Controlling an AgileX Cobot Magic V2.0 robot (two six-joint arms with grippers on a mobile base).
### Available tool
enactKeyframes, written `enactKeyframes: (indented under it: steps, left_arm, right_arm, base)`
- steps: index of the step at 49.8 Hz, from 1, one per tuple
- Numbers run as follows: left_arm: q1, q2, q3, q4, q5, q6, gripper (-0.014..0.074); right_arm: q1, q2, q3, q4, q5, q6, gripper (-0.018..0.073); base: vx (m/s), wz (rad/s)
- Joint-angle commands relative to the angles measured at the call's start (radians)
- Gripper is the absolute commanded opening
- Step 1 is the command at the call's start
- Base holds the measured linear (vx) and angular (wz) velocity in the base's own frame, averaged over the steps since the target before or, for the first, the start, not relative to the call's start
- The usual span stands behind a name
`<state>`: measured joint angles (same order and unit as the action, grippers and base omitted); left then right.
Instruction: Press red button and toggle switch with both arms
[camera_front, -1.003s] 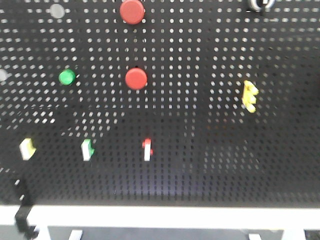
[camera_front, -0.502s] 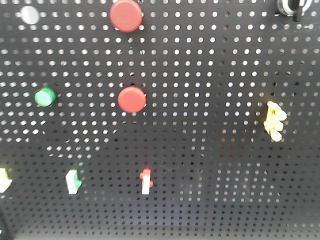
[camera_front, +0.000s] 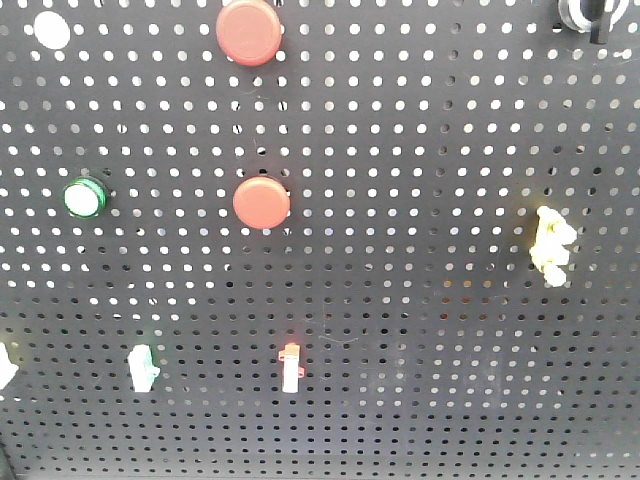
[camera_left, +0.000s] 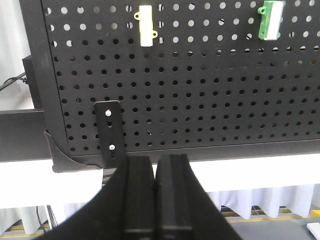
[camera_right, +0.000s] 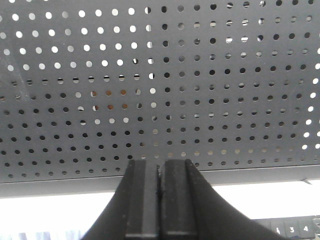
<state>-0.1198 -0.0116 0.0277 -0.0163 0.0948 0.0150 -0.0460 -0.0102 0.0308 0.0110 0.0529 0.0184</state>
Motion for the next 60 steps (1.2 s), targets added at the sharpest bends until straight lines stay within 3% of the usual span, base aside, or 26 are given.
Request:
enactKeyframes:
  steps: [1,7,12,16,19,29,37,43,50,60]
  left_arm:
    - [-0.001,-0.016,0.035,-0.004,-0.083,-0.007,0.0001]
    - [-0.001,-0.016,0.035,-0.004,-0.085,-0.007,0.0001]
    - [-0.001,-0.016,0.030,-0.005,-0.168,-0.009,0.0001]
    - [-0.002,-0.016,0.006,-0.007,-0.258,-0.057,0.0001]
    - [-0.002,-0.016,-0.040,-0.006,-0.297,-0.105,0.0001]
    - [-0.002,0.056,-0.332,-0.005,-0.162,-0.108,0.0001]
    - [-0.002,0.286,-0.624,-0.005,-0.063,-0.101,0.0001]
    - [-0.002,0.460,-0.841,-0.005,-0.006,-0.102,0.0001]
    - [-0.002,0.580,-0.967,-0.005,0.004,-0.104,0.0001]
    - [-0.002,0.623,-1.005,-0.008,0.043,-0.128,0.0001]
  right_arm:
    - [-0.007,-0.017,0.011,-0.011,-0.076,-0.008,-0.0003]
    - [-0.007,-0.017,0.011,-0.011,-0.091,-0.008,-0.0003]
    - [-0.007,-0.017,0.008,-0.005,-0.191,-0.005,-0.0003]
    - [-0.006,-0.017,-0.019,-0.003,-0.289,0.020,-0.0003]
    - [-0.006,-0.015,-0.082,-0.019,-0.272,0.016,-0.0003]
    - [-0.006,0.091,-0.418,-0.138,-0.053,0.011,-0.0003]
    - [-0.006,0.285,-0.741,-0.137,0.060,0.012,-0.0003]
    - [-0.006,0.428,-0.907,-0.125,0.066,0.028,-0.0003]
    - [-0.006,0.515,-0.992,-0.090,0.066,0.030,-0.0003]
    - [-0.006,0.529,-0.993,0.053,0.085,0.049,-0.0003]
  base:
    - [0.00,0.00]
    - [0.00,0.00]
    - [0.00,0.00]
    - [0.00,0.00]
    - [0.00,0.00]
    - [0.00,0.00]
    - [0.00,0.00]
    - [0.00,0.00]
    - [0.00,0.00]
    - [0.00,0.00]
